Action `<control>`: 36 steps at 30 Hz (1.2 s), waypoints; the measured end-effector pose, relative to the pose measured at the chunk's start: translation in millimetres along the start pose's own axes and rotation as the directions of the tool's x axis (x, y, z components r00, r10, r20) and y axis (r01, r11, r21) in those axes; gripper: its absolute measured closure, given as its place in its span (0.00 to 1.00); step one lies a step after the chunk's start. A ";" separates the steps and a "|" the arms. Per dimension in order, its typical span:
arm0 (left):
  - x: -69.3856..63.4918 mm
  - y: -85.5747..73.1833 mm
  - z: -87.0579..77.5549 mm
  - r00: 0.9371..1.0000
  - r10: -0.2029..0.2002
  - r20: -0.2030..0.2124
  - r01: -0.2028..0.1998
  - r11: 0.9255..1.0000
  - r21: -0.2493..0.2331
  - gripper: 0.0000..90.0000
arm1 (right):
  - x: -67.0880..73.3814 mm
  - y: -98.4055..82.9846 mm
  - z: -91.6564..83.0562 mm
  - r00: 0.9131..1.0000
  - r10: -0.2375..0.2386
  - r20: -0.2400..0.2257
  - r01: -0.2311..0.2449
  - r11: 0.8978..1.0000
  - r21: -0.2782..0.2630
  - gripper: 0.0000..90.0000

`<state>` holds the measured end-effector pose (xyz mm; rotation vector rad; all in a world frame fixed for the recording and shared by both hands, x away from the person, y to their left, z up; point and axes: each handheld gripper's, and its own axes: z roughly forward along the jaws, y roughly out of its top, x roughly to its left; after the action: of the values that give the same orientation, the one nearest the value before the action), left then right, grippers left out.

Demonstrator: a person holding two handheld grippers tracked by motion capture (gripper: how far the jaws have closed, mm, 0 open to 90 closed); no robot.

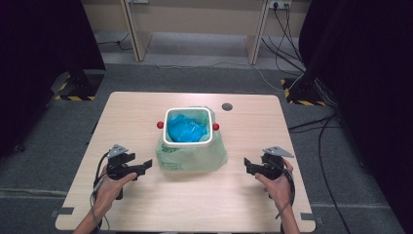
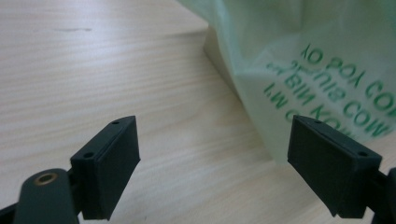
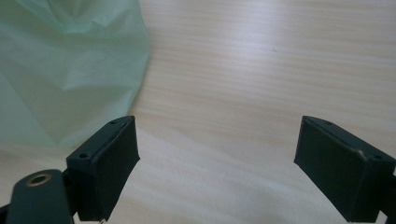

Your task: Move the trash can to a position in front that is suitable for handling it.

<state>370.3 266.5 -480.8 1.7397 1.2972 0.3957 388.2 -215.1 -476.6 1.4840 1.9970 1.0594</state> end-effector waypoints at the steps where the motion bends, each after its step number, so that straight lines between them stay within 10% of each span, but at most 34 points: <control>1: -0.7 2.9 0.7 1.000 0.003 -0.002 -0.003 1.000 -0.003 0.18 | 1.7 3.9 3.2 1.000 0.005 -0.005 -0.005 1.000 0.003 0.15; 23: 0.5 50.9 57.7 0.992 -0.090 -0.089 0.089 0.996 -0.021 0.20 | 36.1 57.7 81.1 0.987 0.136 -0.083 -0.134 0.990 0.031 0.18; 36: -11.0 50.1 72.1 0.994 -0.093 -0.049 0.094 0.996 0.004 0.22 | 56.3 60.8 94.4 0.969 0.168 -0.182 -0.169 0.986 0.007 0.19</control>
<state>446.1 221.0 -476.9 1.6766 1.4108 0.3831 474.7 -124.0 -481.4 1.6282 2.0115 1.3155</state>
